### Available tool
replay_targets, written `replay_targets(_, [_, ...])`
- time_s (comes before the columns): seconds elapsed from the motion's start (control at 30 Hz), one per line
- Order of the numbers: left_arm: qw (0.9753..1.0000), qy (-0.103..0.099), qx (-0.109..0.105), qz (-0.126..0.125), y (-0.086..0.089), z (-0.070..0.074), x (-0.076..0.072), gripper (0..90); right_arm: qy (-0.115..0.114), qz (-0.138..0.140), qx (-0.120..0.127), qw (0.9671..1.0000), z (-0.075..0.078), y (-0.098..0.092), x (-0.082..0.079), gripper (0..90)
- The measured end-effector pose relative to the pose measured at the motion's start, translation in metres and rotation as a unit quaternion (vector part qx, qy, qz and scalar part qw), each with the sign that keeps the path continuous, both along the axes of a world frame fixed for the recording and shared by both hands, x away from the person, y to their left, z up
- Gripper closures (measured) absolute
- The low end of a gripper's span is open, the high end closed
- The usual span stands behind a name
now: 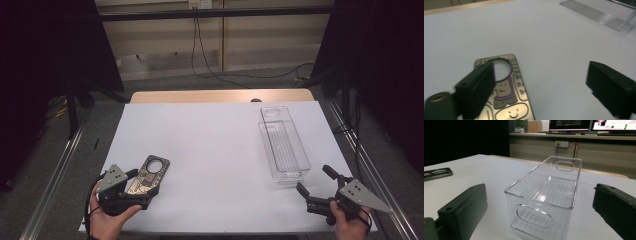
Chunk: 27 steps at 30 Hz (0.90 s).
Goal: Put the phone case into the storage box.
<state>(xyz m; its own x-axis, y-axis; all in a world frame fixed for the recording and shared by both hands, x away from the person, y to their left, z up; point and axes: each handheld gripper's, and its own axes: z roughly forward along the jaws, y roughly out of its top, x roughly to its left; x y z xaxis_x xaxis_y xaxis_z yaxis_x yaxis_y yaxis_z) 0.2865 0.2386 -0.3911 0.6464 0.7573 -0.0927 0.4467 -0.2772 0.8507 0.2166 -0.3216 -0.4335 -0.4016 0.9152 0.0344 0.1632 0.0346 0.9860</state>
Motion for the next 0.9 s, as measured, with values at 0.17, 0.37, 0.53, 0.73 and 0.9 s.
replay_targets(0.17, [0.9995, 0.001, 0.011, 0.029, 0.012, 0.002, 0.004, 3.8, 0.002, 0.004, -0.002, 1.0, 0.0, 0.001, 0.0, 0.0])
replay_targets(0.37, [0.997, 0.062, 0.045, 0.013, 0.016, -0.004, 0.02, 4.2, 0.003, 0.004, -0.003, 1.0, -0.001, 0.001, 0.001, 0.0])
replay_targets(0.53, [0.9927, 0.085, 0.084, 0.018, 0.008, -0.009, 0.035, 5.4, 0.006, 0.007, -0.003, 1.0, -0.001, 0.002, 0.001, 0.0])
replay_targets(0.73, [0.9839, 0.137, 0.115, 0.005, -0.006, -0.017, 0.058, 5.3, 0.009, 0.006, -0.001, 0.9999, -0.001, 0.002, 0.002, 0.0])
replay_targets(0.9, [0.9776, 0.151, 0.144, 0.027, -0.012, -0.024, 0.071, 5.6, 0.01, 0.006, -0.002, 0.9999, -0.002, 0.002, 0.002, 0.0])
